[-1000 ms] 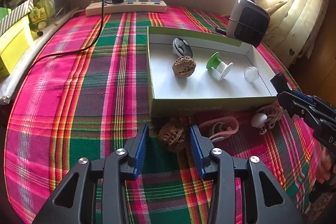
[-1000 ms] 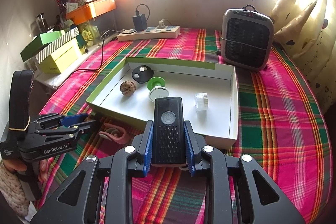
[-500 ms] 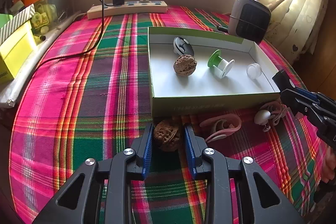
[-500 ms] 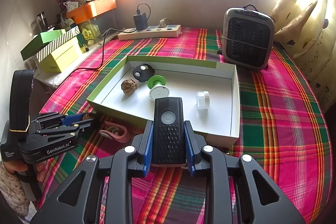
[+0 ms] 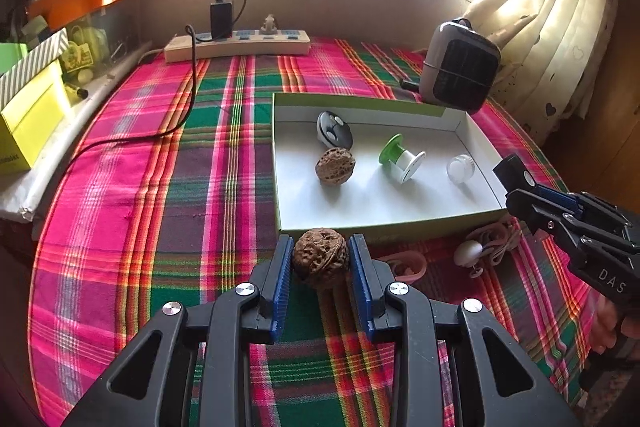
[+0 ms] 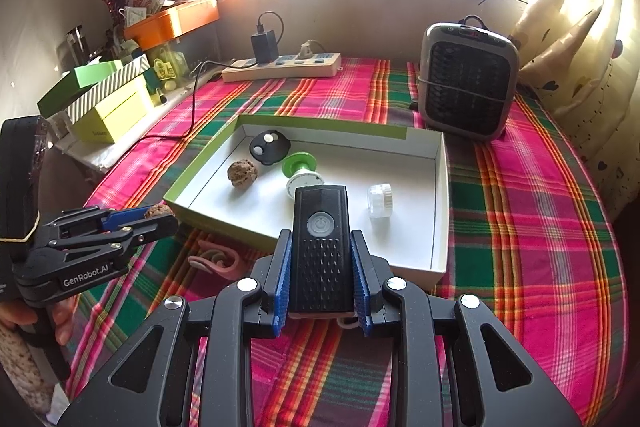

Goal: Organize objects
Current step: 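Carry the walnut and black rectangular remote up over the white tray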

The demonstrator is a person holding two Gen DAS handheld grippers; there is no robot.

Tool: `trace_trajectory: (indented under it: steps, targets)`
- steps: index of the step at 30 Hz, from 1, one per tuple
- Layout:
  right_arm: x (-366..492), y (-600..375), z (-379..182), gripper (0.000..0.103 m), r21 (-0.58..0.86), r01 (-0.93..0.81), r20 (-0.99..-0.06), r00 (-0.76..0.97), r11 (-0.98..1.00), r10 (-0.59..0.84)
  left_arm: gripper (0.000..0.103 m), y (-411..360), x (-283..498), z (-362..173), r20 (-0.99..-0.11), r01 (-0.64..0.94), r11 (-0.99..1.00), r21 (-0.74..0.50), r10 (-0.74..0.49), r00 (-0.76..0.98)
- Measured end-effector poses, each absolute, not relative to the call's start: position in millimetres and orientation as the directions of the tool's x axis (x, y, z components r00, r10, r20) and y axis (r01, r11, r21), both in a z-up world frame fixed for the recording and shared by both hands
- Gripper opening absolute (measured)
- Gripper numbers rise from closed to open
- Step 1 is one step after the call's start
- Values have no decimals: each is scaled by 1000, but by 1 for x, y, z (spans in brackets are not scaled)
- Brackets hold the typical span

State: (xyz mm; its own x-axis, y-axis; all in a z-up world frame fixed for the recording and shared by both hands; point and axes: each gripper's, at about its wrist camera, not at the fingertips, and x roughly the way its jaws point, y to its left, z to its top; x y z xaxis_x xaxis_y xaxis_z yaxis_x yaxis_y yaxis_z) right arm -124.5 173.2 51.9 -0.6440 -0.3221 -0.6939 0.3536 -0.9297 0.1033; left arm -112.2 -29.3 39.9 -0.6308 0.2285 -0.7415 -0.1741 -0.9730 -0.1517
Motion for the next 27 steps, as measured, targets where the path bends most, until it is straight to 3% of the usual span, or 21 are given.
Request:
trace_trajectory:
  steps: [15,27]
  targets:
    - [-174,177,65,28,95,317,-720,-633,-944,-285,26,4,-147,49,-736,-238,-962,-137,259,-625]
    - [-226,177,43,28,130,271,-780,-567,-954,-267,26,23,-174,34,-755,-255,-957,-135,266,-599]
